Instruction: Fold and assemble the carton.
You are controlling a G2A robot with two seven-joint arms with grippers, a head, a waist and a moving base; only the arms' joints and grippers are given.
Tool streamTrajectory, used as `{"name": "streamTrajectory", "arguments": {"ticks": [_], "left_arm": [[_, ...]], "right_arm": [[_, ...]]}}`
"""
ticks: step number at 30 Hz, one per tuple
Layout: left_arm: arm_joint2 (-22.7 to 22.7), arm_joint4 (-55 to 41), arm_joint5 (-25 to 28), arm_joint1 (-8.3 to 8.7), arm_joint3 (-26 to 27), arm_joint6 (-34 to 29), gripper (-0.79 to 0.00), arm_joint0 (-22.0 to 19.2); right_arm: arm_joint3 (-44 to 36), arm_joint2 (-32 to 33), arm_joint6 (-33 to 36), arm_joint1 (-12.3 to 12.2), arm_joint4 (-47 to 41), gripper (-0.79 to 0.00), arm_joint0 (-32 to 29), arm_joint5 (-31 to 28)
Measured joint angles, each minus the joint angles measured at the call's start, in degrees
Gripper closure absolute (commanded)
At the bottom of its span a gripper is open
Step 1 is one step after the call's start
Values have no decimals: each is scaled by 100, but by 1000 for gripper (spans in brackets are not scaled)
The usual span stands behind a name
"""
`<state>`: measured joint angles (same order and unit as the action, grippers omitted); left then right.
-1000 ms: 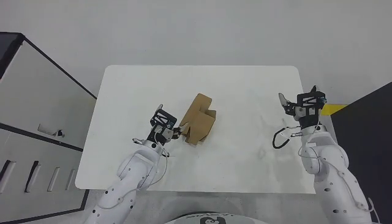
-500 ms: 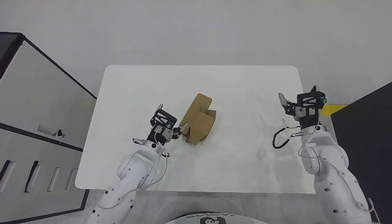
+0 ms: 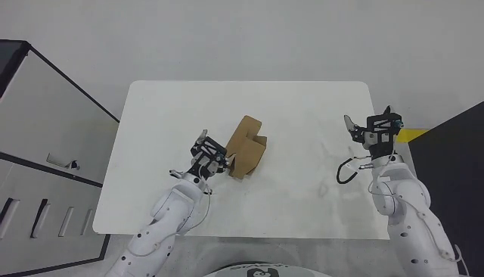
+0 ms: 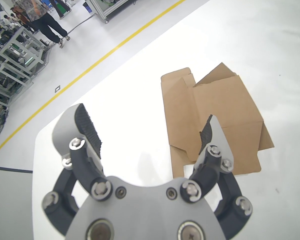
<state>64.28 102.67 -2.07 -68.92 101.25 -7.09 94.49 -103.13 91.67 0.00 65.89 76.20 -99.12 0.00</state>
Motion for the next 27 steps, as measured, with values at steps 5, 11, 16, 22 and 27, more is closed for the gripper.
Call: {"name": "streamTrajectory", "arguments": {"ticks": [5,11,16,22,27], "left_arm": [[-2,24,-23,-1,3,3,-785,-3],[-6,577,231,38,-38,-15,-785,4],[284,824,691,123,39,109,-785,134],[618,1011,1431,235,182,323,-785,317],[637,1277,1641,268,210,355,-785,361]], "right_arm": [[0,0,0,0,0,-785,0,0],[0,0,0,0,0,-785,0,0],[0,0,0,0,0,-785,0,0],[0,0,0,0,0,-785,0,0],[0,0,0,0,0,-785,0,0]]}}
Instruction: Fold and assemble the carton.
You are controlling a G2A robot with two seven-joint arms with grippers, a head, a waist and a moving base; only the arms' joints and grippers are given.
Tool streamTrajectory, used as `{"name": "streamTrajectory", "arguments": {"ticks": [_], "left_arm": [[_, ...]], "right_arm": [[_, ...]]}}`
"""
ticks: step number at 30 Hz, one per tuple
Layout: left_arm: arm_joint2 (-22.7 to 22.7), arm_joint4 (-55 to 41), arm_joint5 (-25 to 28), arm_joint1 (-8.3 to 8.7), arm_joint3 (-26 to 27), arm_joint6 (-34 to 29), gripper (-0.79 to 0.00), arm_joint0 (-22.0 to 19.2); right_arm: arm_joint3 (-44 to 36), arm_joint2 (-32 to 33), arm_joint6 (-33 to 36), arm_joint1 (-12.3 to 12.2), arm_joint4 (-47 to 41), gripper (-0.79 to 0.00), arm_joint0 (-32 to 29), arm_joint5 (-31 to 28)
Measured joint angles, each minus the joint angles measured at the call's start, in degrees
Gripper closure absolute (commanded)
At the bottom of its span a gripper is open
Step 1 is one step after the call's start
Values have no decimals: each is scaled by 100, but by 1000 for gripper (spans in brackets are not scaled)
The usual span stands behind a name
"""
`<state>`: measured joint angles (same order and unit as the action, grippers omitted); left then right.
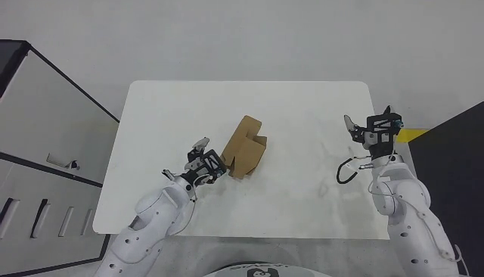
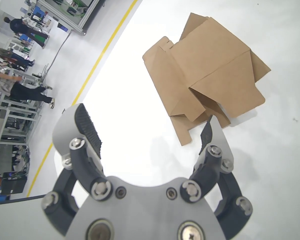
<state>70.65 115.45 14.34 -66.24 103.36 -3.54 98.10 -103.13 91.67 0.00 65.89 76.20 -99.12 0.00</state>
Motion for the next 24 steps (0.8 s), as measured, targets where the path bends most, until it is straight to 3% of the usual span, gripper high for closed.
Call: {"name": "streamTrajectory", "arguments": {"ticks": [17,24], "left_arm": [[-204,82,-17,-14,-470,315,-785,-123],[-276,-65,-264,-42,-654,421,-785,-160]], "right_arm": [[0,0,0,0,0,-785,0,0],[0,0,0,0,0,-785,0,0]]}}
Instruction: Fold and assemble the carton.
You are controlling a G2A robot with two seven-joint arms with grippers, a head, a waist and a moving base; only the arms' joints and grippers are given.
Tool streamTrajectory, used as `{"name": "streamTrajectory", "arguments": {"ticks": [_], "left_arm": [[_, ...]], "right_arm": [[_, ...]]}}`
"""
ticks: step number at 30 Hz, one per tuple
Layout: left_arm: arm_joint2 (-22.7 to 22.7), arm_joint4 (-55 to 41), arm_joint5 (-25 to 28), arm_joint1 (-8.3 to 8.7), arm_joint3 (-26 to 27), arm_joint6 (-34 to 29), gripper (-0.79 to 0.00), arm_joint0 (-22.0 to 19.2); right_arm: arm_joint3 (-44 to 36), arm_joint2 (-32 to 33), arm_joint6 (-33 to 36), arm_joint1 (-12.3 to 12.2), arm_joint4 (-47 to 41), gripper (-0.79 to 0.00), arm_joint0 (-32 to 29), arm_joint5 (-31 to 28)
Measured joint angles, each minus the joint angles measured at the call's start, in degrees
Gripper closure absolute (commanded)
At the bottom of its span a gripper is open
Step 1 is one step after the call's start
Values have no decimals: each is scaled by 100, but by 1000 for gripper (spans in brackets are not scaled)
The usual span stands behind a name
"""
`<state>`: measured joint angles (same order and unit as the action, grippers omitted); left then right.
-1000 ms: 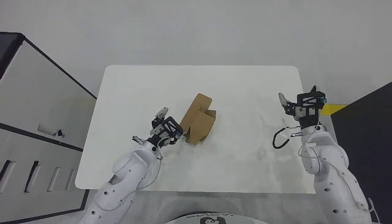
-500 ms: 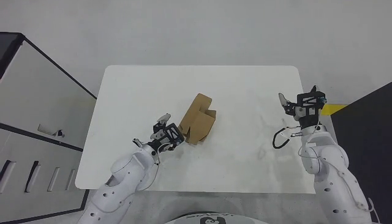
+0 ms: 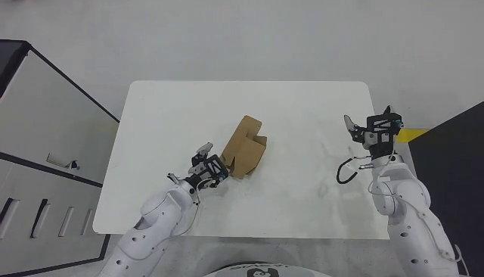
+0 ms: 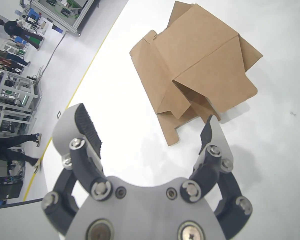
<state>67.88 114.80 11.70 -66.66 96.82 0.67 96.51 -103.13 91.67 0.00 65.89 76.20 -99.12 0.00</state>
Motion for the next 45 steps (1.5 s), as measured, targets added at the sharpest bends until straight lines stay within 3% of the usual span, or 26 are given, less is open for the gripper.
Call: {"name": "streamTrajectory", "arguments": {"ticks": [5,10,20,33,45], "left_arm": [[-93,-4,-79,-19,-130,53,-785,-73],[-167,-27,-168,-40,-223,27,-625,-158],[-332,17,-180,-73,-451,8,-610,-324],[-484,-215,-157,-121,-730,65,-394,-499],[-678,-269,-217,-170,-934,148,-376,-637]], "right_arm": [[0,0,0,0,0,-785,0,0],[0,0,0,0,0,-785,0,0],[0,0,0,0,0,-785,0,0],[0,0,0,0,0,-785,0,0],[0,0,0,0,0,-785,0,0]]}}
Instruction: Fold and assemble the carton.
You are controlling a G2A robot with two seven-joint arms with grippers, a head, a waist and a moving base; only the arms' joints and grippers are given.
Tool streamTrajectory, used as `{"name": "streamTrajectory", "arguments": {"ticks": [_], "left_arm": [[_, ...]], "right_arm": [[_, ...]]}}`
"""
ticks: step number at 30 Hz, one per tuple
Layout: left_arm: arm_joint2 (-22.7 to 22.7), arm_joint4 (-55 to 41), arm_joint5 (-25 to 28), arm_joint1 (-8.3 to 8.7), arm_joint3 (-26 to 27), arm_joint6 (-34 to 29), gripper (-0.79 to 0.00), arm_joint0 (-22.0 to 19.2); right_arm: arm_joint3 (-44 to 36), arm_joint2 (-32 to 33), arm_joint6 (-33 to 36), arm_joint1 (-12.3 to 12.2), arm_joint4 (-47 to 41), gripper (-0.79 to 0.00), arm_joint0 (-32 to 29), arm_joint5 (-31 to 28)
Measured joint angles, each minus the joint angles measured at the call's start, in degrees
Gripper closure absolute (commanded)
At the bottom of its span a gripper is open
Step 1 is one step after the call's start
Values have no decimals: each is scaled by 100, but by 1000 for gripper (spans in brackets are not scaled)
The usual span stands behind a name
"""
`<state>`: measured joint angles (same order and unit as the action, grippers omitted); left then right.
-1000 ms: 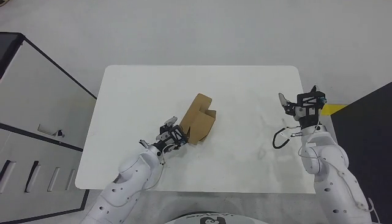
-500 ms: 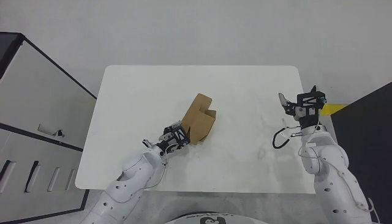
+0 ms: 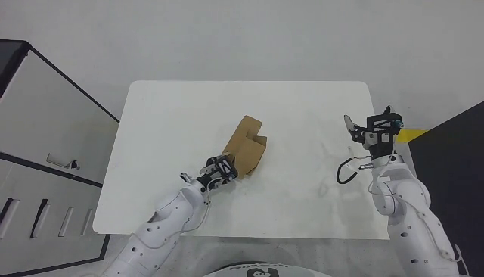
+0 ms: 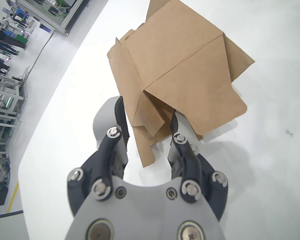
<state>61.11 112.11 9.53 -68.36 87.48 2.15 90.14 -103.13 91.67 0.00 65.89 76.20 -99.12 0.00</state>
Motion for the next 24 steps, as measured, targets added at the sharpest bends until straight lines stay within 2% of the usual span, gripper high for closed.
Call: {"name": "streamTrajectory", "arguments": {"ticks": [4,9,13,14,15,16,20,24], "left_arm": [[-42,-82,-74,-22,-76,12,-357,-46],[-75,-327,-113,-54,-158,46,-246,-99],[-125,-451,-99,-79,-241,31,-197,-164],[-141,-465,-116,-86,-258,16,-132,-175],[-158,-502,-149,-96,-281,-11,-31,-187],[-166,-546,-178,-105,-299,-34,0,-195],[-134,-752,-229,-123,-333,-7,0,-232],[17,-735,-149,-79,-91,109,0,-144]], "right_arm": [[0,0,0,0,0,-785,0,0],[0,0,0,0,0,-785,0,0],[0,0,0,0,0,-785,0,0],[0,0,0,0,0,-785,0,0],[0,0,0,0,0,-785,0,0],[0,0,0,0,0,-785,0,0],[0,0,0,0,0,-785,0,0],[0,0,0,0,0,-785,0,0]]}}
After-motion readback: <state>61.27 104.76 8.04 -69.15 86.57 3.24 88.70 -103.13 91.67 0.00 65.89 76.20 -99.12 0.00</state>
